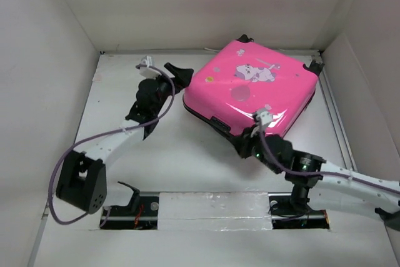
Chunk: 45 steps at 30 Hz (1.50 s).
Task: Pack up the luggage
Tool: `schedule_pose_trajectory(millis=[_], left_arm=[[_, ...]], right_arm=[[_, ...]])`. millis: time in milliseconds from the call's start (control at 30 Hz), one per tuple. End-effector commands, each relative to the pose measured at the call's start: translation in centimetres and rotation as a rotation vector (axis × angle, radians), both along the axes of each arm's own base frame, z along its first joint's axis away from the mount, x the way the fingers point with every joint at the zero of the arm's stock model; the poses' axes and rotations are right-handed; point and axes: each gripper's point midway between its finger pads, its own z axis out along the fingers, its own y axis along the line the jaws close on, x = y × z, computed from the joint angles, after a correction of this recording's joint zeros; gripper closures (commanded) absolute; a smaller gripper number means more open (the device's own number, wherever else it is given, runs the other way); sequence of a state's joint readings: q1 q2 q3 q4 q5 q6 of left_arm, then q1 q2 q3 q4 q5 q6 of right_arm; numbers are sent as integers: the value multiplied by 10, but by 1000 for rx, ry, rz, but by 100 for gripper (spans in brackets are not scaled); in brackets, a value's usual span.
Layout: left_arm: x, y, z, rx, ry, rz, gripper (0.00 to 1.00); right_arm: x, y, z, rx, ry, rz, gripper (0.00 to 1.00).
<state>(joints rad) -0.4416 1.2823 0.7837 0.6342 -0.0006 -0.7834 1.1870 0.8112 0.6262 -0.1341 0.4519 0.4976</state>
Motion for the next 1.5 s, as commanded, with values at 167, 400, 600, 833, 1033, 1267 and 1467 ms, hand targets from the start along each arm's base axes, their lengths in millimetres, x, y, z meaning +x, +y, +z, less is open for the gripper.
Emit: schedule_pose_trajectory(millis=[167,400,600,833,1033,1267,1467], left_arm=[[83,-14,-59,153,209,2,15],[104,-5,-100,108,288,-53,16],[92,-15,-124,88,313,-103,19],[53,-35,-146,80,343,-178,20],[11,-6,-157,94,346,-110,21],[-47,-9,-157,90,332,-138,22],[-77,-7,-151,123,321,-105,23]], right_arm=[[108,-189,66,-38,-121,-762,50],[136,-300,24,-26,-66,-1087,37],[162,-324,-20,33,39,-1034,43],[222,-215,-30,66,87,-512,52],[254,-133,-29,-43,83,-239,53],[298,-125,-9,-14,73,-176,49],[324,-136,28,-24,46,-168,44]])
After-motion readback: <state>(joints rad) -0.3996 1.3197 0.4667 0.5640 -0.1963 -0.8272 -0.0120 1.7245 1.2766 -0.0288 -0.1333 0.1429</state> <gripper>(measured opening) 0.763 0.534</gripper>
